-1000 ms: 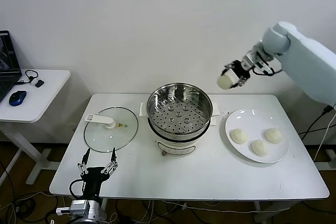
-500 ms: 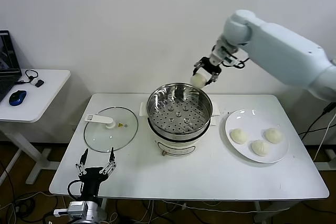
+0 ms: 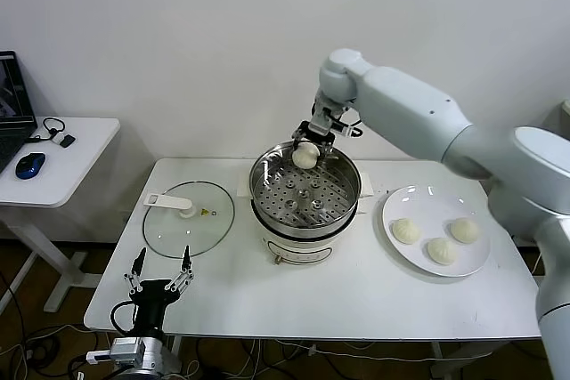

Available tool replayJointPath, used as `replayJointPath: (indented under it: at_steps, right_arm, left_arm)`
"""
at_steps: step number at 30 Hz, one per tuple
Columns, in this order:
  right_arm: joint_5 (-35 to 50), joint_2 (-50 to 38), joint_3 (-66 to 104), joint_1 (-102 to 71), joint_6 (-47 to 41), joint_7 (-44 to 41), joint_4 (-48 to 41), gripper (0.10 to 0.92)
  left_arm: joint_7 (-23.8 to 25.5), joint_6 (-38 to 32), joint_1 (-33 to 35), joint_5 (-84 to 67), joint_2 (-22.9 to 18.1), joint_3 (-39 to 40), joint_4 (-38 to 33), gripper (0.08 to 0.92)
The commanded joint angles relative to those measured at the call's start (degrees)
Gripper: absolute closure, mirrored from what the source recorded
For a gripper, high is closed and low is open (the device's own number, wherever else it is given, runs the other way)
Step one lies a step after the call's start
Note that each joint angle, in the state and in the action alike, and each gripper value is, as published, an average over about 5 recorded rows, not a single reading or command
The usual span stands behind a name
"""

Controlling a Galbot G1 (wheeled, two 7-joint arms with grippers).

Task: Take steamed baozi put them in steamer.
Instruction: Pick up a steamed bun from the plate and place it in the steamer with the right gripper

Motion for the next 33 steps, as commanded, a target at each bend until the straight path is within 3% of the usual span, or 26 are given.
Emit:
replayJointPath:
  at_steps: [1, 7, 15, 20, 28, 33]
  right_arm:
    - [-7.8, 3.0, 2.5, -3.2, 2.3, 0.3, -3.3, 0.381]
    - [-15.8, 4.4, 7.6, -5.1, 5.2, 1.6, -6.5, 0.381]
    - [-17.9, 5.3, 9.0, -6.1, 5.7, 2.3, -8.2, 0.380]
    - [-17.9, 5.7, 9.3, -6.7, 5.7, 2.4, -8.6, 0.358]
    - [-15.2, 5.5, 8.9, -6.8, 5.7, 2.3, -8.1, 0.210]
    - [-8.6, 3.9, 7.0, -5.4, 5.2, 0.0, -5.9, 0.203]
  left_arm:
    - [0.0, 0.0, 0.1, -0.1, 0.0, -0.1, 0.1, 0.177]
    - [0.0, -0.1, 0.1, -0.2, 0.0, -0.1, 0.3, 0.177]
    - [-0.1, -0.1, 0.0, -0.3, 0.0, -0.1, 0.4, 0.177]
    - [-0.1, 0.0, -0.1, -0.3, 0.0, -0.1, 0.6, 0.177]
    - [-0.2, 0.0, -0.1, -0.3, 0.0, -0.2, 0.7, 0.177]
    - [-0.2, 0.2, -0.2, -0.3, 0.0, -0.1, 0.5, 0.177]
